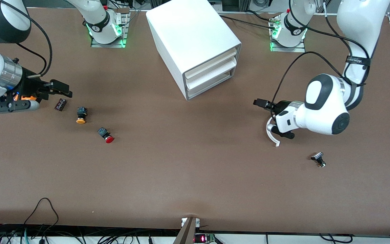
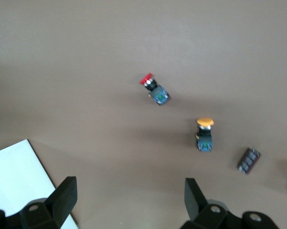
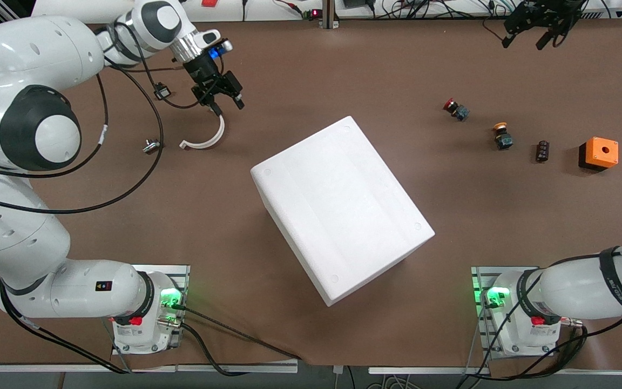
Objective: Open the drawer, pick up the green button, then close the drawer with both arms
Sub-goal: 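Move the left gripper toward the drawer while the right gripper rises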
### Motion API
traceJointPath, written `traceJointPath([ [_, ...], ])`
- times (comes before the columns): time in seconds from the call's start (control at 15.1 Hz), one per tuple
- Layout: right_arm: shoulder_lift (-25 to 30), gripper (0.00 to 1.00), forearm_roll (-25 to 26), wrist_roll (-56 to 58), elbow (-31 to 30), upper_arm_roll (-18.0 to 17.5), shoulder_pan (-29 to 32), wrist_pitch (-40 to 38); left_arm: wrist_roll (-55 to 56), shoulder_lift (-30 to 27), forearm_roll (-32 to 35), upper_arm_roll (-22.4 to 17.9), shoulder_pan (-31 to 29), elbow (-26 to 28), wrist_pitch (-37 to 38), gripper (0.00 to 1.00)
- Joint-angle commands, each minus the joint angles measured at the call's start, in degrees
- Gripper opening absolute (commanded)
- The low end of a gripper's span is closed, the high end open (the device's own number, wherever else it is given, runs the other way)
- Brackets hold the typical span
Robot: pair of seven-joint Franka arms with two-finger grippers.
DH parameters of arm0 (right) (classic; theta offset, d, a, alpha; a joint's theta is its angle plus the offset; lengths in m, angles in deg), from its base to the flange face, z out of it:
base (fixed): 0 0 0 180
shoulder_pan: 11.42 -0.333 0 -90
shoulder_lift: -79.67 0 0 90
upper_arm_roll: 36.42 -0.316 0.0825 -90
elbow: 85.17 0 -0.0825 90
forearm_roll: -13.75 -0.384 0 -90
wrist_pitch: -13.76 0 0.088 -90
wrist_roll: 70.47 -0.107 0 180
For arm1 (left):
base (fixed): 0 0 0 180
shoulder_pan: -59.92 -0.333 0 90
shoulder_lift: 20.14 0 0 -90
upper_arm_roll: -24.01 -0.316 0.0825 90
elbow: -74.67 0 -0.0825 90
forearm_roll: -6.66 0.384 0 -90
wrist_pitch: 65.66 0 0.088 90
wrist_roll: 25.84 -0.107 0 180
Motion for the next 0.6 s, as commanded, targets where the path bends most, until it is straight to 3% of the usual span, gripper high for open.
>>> traceJointPath([
  [0.0, -3.69, 1.00, -0.68, 3.36, 3.81, 0.36, -4.29, 0.15, -4.68, 1.86, -10.41, -0.23, 0.74, 4.70, -1.35, 0.92],
  [0.27, -3.79, 1.00, -0.42, 5.48, 3.90, 0.27, -15.09, 4.81, -6.71, 4.59, -16.69, -0.23, 6.01, 8.84, -5.92, 0.92],
  [0.53, -4.40, 1.00, -0.59, 6.79, 6.18, 0.27, -19.42, 8.33, -6.71, 4.68, -20.73, -0.23, 11.37, 13.14, -8.99, 0.88],
])
